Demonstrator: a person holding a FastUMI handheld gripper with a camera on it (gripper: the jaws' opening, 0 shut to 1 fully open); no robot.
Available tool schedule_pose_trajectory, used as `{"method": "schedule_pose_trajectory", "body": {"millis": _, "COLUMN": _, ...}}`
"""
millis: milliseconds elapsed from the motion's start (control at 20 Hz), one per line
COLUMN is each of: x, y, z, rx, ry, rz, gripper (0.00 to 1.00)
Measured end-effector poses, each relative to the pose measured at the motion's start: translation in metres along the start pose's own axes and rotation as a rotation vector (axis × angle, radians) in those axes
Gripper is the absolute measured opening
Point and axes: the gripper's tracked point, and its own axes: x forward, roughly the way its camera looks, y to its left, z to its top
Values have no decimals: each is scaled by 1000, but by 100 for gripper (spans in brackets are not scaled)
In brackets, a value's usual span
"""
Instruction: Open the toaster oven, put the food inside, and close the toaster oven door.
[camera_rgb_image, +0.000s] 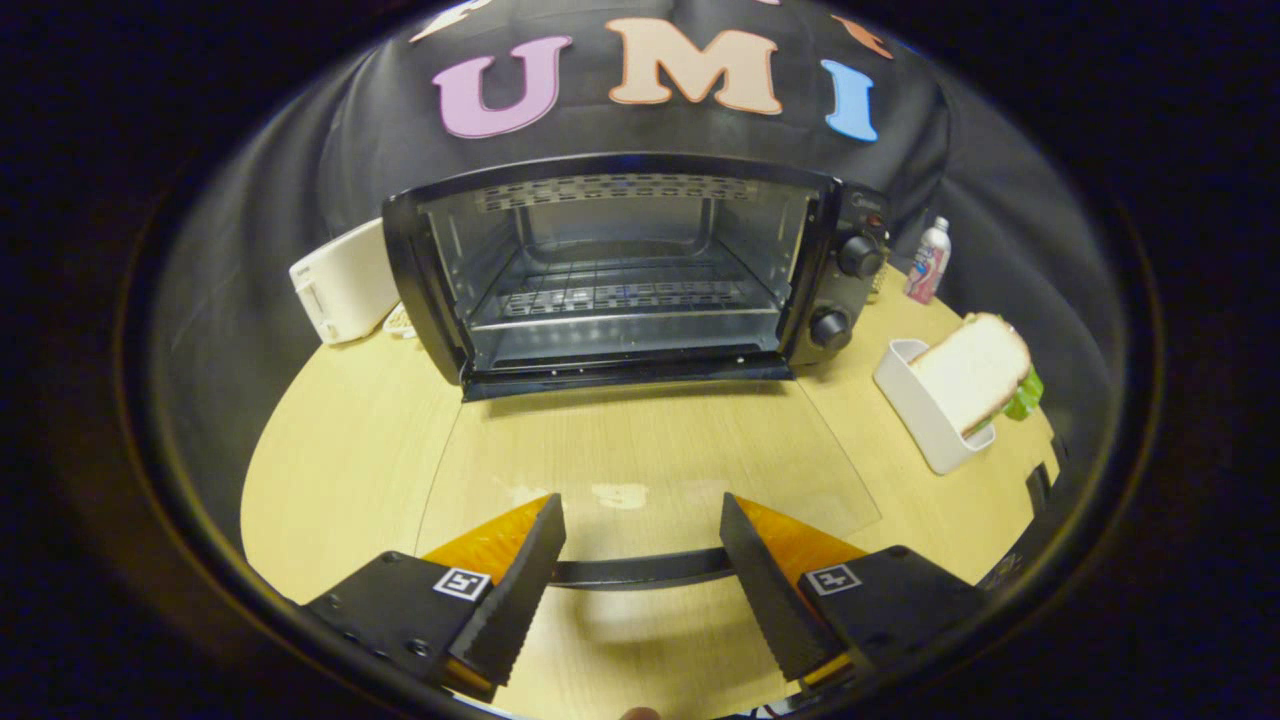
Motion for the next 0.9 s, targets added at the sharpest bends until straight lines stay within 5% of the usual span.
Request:
{"method": "schedule_pose_trajectory", "body": {"millis": 450, "x": -5, "y": -44, "z": 45, "rx": -32, "ry": -64, "rz": -95, "gripper": 99}}
{"method": "schedule_pose_trajectory", "body": {"millis": 900, "x": -35, "y": -219, "z": 144, "rx": 116, "ry": -256, "rz": -433, "gripper": 100}}
